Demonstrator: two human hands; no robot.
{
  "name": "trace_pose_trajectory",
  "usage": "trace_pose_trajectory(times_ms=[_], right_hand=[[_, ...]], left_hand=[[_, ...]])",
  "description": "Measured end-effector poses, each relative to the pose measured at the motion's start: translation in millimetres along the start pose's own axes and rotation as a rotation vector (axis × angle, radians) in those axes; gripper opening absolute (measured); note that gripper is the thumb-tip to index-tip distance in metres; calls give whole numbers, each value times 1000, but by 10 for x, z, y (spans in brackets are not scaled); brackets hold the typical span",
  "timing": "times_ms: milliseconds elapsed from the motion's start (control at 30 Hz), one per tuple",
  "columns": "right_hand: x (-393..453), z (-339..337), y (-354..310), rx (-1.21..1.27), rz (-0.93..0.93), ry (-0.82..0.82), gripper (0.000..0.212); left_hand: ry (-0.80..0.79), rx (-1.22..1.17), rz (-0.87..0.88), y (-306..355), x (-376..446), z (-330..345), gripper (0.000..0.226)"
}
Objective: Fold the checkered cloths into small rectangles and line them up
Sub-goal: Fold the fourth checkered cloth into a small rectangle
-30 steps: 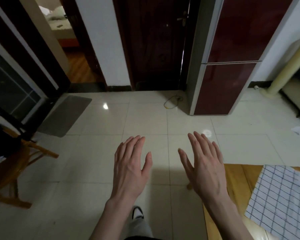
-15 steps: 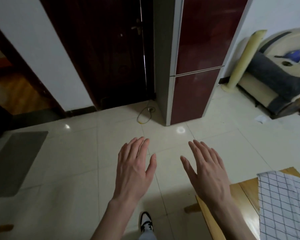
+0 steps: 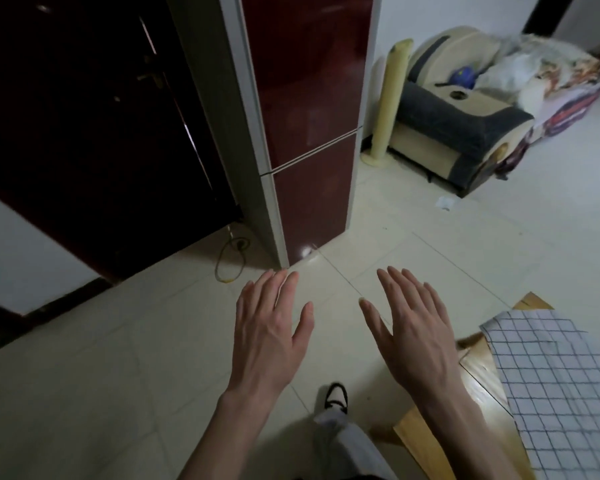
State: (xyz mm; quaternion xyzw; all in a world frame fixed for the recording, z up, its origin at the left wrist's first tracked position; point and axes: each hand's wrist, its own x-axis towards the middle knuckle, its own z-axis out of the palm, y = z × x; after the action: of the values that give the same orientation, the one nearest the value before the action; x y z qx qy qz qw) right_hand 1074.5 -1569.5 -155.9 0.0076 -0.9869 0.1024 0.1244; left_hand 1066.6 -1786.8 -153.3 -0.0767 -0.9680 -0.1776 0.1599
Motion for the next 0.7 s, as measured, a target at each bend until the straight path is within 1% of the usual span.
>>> trace_pose_trajectory(times_ms=[200, 333, 467, 700], right_hand=[[707, 236, 382, -2, 111, 32, 70], [1223, 286, 788, -24, 200, 57, 69], [1688, 287, 1178, -48, 288, 98, 69], [2365, 316, 1733, -86, 371, 170, 65]], left_hand=[[-29, -59, 139, 157, 1043, 553, 51], [-51, -109, 202, 409, 1792, 894, 50], [-113, -140, 283, 704, 2450, 1211, 54], [-155, -184, 398, 1209, 3304, 1662, 53]])
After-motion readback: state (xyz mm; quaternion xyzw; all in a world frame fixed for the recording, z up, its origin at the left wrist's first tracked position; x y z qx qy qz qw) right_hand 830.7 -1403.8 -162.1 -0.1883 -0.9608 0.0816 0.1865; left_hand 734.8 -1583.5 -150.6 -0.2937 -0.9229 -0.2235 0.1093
